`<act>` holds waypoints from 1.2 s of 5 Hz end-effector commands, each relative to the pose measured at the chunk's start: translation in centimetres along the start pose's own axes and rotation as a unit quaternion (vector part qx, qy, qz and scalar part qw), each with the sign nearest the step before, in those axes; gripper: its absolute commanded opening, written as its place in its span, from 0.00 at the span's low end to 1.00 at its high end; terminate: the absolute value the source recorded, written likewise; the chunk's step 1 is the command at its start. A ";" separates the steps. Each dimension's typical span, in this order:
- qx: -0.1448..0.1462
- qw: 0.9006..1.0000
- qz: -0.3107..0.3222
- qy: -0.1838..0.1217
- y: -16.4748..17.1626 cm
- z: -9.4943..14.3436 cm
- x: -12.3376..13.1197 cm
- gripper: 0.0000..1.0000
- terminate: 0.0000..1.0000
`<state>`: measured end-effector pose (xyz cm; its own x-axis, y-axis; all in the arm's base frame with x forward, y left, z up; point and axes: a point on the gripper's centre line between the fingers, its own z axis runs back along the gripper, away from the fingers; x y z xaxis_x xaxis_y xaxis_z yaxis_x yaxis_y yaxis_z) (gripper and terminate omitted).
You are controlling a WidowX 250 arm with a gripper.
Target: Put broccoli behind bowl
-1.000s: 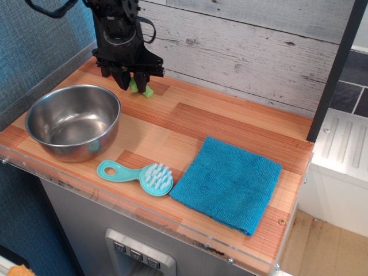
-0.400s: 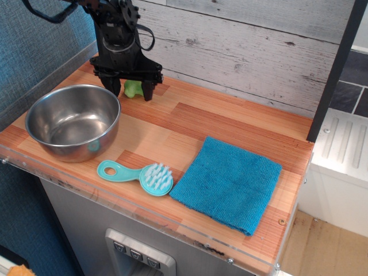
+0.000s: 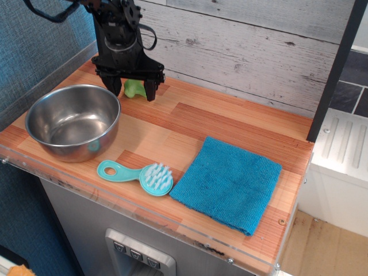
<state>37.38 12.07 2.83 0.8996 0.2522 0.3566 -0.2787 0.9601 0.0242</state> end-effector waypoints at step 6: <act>-0.008 0.995 -0.020 -0.102 -1.5 10.6 2.2 1.00 0.00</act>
<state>36.61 9.64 11.66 0.8487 0.1959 0.4913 -0.2373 0.9712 0.0226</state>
